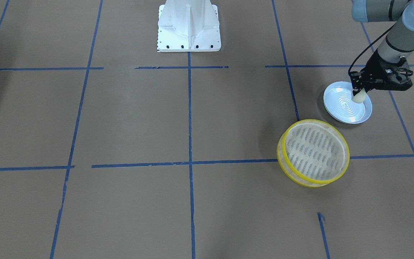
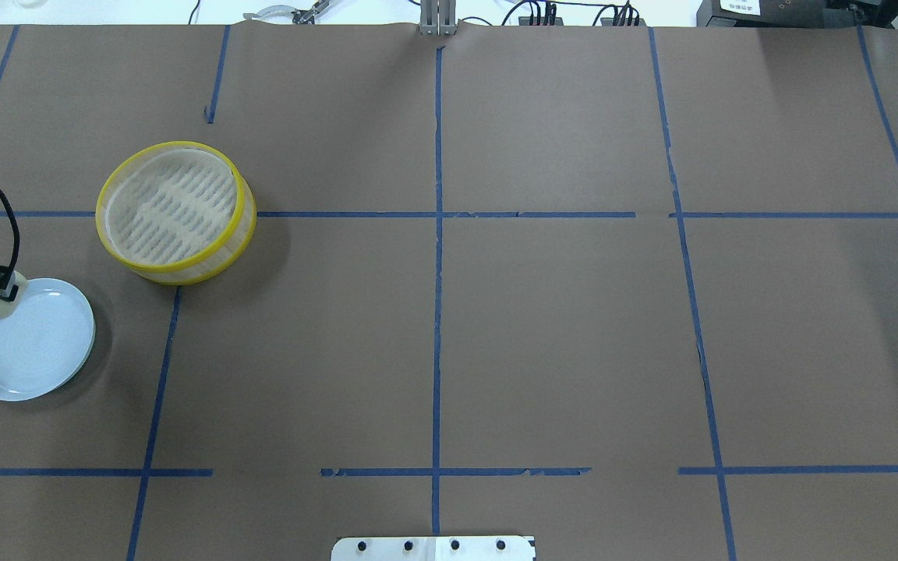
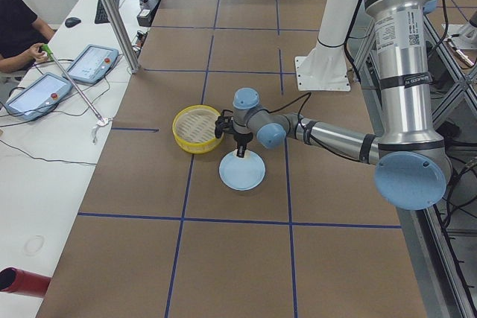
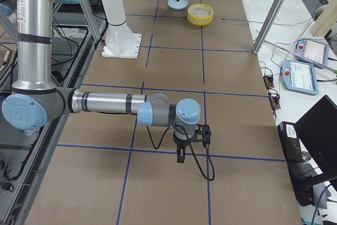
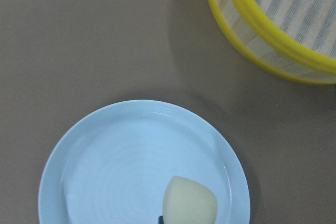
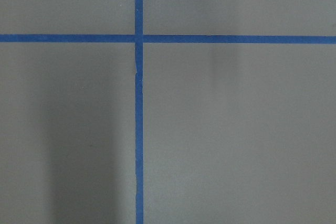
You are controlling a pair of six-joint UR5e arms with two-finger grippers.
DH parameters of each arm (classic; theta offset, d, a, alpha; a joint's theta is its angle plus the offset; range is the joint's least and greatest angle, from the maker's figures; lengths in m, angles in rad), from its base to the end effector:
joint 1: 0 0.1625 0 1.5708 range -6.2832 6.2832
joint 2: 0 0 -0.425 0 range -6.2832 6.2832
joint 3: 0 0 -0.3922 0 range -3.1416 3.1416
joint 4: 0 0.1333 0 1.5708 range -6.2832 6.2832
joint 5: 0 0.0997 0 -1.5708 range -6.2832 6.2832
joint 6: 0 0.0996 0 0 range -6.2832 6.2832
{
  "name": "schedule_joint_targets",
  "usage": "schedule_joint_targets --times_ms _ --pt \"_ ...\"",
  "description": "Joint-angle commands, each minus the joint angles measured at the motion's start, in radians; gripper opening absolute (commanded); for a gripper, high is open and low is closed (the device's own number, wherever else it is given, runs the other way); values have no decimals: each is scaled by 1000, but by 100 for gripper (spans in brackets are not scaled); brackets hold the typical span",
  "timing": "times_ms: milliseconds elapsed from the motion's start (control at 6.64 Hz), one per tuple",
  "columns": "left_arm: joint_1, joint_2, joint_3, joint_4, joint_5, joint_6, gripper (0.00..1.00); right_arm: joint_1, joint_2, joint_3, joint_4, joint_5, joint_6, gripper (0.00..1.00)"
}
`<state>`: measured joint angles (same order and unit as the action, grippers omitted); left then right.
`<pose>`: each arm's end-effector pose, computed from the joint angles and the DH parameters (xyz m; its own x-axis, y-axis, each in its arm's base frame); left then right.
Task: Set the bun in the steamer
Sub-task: 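Carry the bun with the left gripper over the yellow steamer basket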
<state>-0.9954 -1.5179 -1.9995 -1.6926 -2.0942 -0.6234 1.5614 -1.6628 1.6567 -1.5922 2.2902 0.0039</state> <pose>0.1863 -0.4407 0.4712 0.7637 0.1148 -0.6353 -0.0398 0.9906 0.1311 0.0634 -0.4514 0.6657 0.7524 0.0149 0.6586 0.0065 0.9995 -0.0301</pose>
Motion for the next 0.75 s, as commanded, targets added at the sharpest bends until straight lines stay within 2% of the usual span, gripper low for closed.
schedule_joint_targets --times_ms 0,151,452,602 --pt "-63 -304 13 382 0 100 29 -1 0 0 0 0 1 100" --pt "-60 -402 59 422 -1 100 28 0 0 0 0 0 1 100" --pt "-11 -539 235 390 -47 97 28 0 0 0 0 0 -1 100" --pt "12 -541 313 278 -47 85 28 0 0 0 0 0 1 100"
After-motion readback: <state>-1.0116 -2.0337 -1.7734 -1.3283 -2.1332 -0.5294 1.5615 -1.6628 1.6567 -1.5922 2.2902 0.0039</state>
